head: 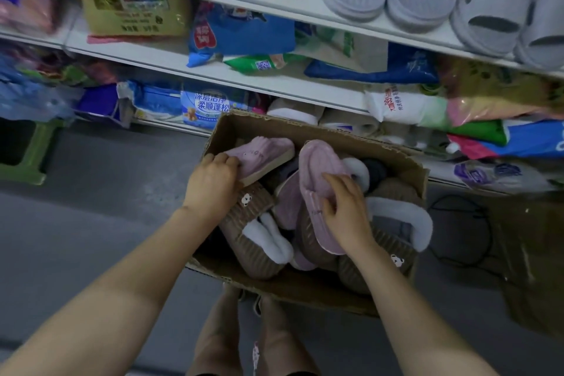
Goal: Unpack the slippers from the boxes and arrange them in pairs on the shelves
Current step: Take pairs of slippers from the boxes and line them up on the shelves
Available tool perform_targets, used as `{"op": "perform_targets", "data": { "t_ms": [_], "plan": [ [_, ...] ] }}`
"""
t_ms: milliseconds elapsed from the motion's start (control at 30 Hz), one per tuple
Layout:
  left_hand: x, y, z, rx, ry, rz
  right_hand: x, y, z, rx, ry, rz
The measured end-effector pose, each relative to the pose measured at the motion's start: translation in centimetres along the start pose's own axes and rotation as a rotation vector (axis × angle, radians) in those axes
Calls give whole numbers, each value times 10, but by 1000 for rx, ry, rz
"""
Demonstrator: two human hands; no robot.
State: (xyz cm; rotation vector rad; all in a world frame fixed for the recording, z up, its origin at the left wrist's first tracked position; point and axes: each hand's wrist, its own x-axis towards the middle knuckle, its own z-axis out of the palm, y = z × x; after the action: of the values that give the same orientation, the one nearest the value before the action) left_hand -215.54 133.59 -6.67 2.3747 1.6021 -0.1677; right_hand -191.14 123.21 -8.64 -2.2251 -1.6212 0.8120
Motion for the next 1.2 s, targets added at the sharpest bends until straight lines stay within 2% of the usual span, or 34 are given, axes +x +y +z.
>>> {"op": "perform_targets", "data": {
  "t_ms": [100, 167, 233, 300, 400, 467, 533, 700, 767, 867, 1000, 1200],
  "plan": [
    [-32, 21, -8, -3, 85, 37, -9, 10, 3, -60, 90, 97],
    [-58, 36, 2, -39, 99, 51, -13, 21, 10, -59, 0, 229],
    [-73, 43, 22, -107, -6, 0, -13, 28, 17, -7, -113, 291],
    [-75, 40, 40, -208, -85, -85, -9, 33, 19, 82, -178, 283],
    [-61, 31, 51, -309, -74, -191, -6, 35, 13, 261, -281, 247],
    [-50, 25, 50, -431, -150, -301, -11, 34, 14, 346, -371, 217],
    [-42, 23, 46, -545, -222, -327, -20, 30, 21, 390, -403, 199],
    [-26, 22, 30, -759, -286, -348, -26, 22, 27, 416, -259, 259],
    [-27, 19, 23, -884, -288, -414, -30, 20, 15, 445, -235, 249],
    [-36, 19, 6, -990, -269, -422, -35, 15, -12, 444, -210, 221],
    [-54, 25, -26, -1028, -151, -375, -44, -4, -58, 412, -142, 155],
    [-76, 37, -87, -1203, 52, -265, -59, -47, -126, 439, 18, 7]
  ]
}}
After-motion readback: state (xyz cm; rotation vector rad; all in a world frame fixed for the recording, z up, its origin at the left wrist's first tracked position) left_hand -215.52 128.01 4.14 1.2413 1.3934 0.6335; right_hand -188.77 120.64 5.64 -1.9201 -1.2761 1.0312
